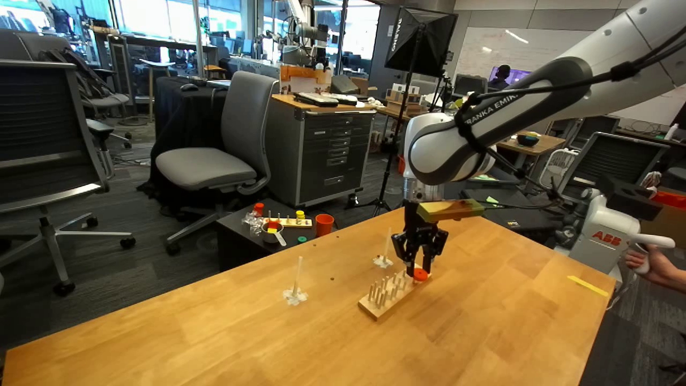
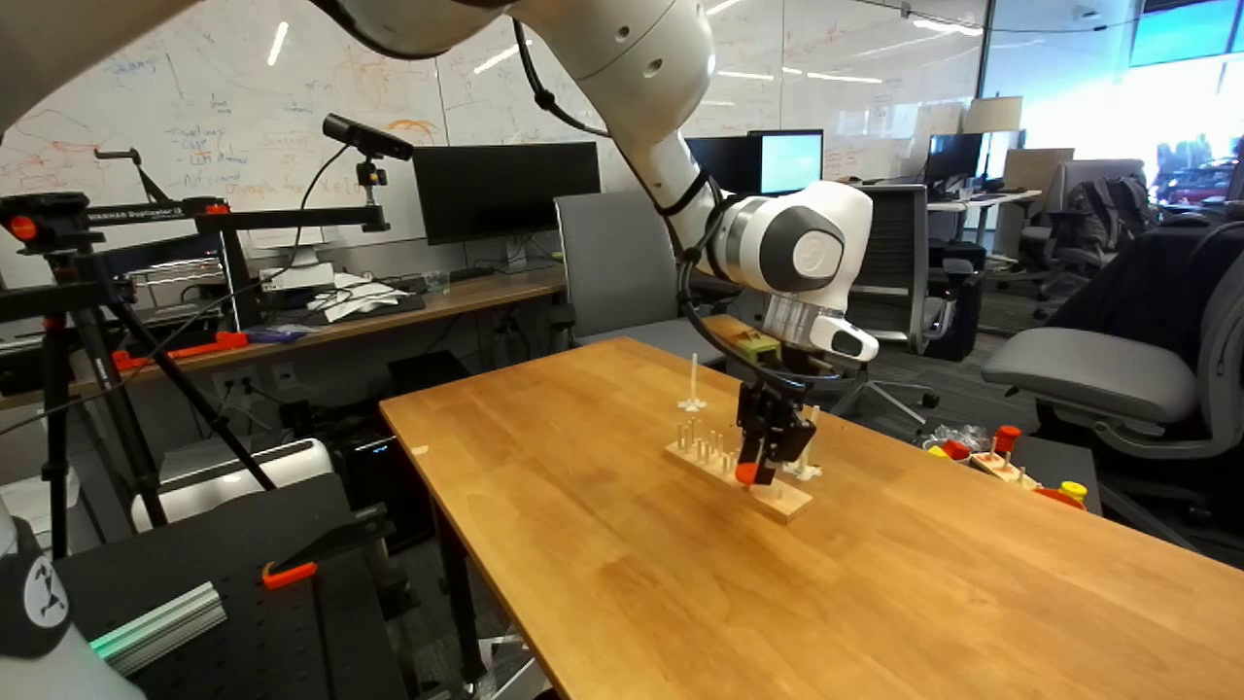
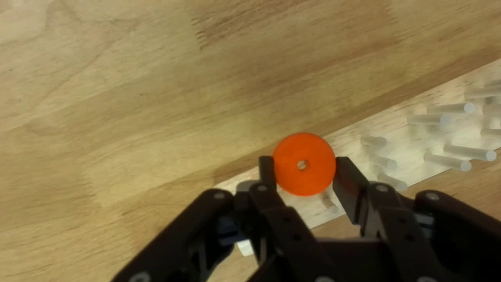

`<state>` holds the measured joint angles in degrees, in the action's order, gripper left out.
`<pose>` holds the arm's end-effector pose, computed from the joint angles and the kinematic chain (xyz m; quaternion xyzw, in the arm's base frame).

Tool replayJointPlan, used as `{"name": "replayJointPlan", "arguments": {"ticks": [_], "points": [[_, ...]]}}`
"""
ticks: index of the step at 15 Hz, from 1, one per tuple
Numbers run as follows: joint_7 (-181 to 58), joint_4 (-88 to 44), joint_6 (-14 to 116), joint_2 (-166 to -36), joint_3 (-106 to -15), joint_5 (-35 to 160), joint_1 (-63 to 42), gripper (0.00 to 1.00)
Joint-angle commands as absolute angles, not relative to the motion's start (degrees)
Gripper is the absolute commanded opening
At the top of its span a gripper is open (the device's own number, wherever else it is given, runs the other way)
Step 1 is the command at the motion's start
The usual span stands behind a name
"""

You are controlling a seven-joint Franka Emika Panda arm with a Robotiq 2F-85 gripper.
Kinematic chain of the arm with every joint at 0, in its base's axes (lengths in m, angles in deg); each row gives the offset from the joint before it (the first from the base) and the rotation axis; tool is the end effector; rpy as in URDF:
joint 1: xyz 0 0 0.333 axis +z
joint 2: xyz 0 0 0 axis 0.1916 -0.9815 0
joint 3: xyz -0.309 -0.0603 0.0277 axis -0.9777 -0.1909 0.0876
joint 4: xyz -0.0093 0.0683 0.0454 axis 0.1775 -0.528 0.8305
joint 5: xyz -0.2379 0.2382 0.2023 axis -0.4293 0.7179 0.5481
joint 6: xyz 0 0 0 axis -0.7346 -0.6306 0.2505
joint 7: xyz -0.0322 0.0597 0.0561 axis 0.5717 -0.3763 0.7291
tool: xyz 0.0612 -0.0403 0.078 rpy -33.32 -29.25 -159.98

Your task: Place the orange disk on the wooden base

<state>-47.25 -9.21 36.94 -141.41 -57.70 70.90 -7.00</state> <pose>0.6878 0.0405 0.0911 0.9768 -0.1605 -0.1417 0.0007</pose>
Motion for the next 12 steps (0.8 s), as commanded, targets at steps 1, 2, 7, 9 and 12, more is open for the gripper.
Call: {"name": "replayJointPlan", "arguments": {"ticks": [1, 2, 7, 9, 12], "points": [[-47.7, -8.9, 35.3, -140.9, -57.0, 72.2, -7.3, 0.18], [-47.6, -8.9, 35.3, -140.8, -57.0, 72.1, -7.3, 0.18], [-47.4, -8.8, 35.2, -140.4, -57.0, 71.9, -6.9, 0.18], [-47.4, -8.5, 35.1, -140.5, -57.0, 71.8, -6.9, 0.18], [-47.4, -8.0, 34.9, -141.0, -57.0, 71.8, -6.9, 0.18]]}}
